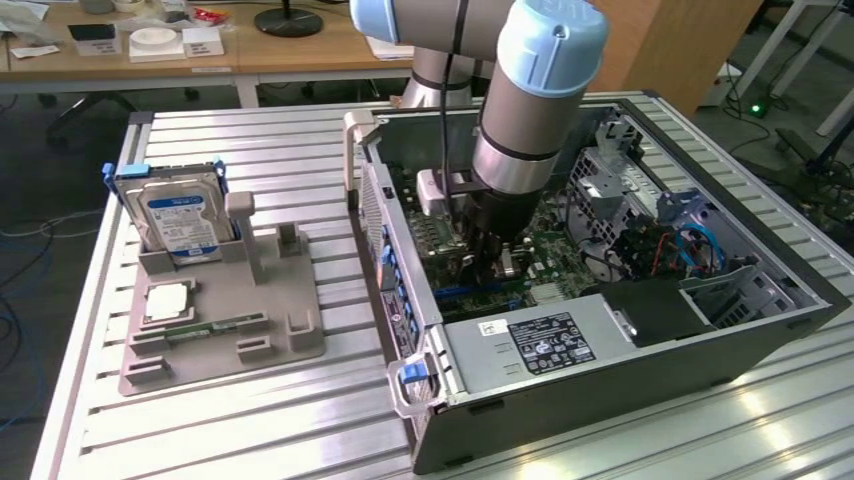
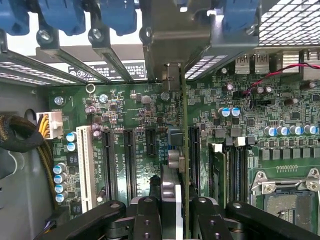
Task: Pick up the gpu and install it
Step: 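Insert the gpu into the slot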
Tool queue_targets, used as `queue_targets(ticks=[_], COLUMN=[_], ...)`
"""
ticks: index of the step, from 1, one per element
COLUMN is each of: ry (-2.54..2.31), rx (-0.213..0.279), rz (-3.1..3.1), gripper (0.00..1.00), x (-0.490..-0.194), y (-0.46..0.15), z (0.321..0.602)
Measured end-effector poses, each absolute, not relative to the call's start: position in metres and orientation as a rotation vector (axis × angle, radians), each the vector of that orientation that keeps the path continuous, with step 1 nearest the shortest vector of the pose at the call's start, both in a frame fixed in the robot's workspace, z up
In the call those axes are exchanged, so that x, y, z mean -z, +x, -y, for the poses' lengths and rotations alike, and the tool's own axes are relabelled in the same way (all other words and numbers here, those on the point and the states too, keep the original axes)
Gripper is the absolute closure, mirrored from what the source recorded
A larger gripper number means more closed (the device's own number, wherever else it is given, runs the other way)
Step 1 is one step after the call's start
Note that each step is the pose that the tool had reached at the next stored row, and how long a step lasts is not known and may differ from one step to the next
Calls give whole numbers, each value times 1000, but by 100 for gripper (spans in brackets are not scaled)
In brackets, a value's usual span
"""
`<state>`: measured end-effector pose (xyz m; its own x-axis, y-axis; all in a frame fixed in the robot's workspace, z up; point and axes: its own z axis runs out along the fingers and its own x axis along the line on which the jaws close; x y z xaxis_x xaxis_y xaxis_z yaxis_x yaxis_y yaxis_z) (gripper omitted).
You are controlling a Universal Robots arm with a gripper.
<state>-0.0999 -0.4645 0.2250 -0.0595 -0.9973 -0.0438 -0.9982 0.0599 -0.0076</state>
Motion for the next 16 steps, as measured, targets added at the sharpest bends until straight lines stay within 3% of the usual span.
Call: queue_targets(ticks=[16], ry=[-2128], rx=[-38], rz=[-2260], gripper=[72], x=[-225], y=[-100], z=[463])
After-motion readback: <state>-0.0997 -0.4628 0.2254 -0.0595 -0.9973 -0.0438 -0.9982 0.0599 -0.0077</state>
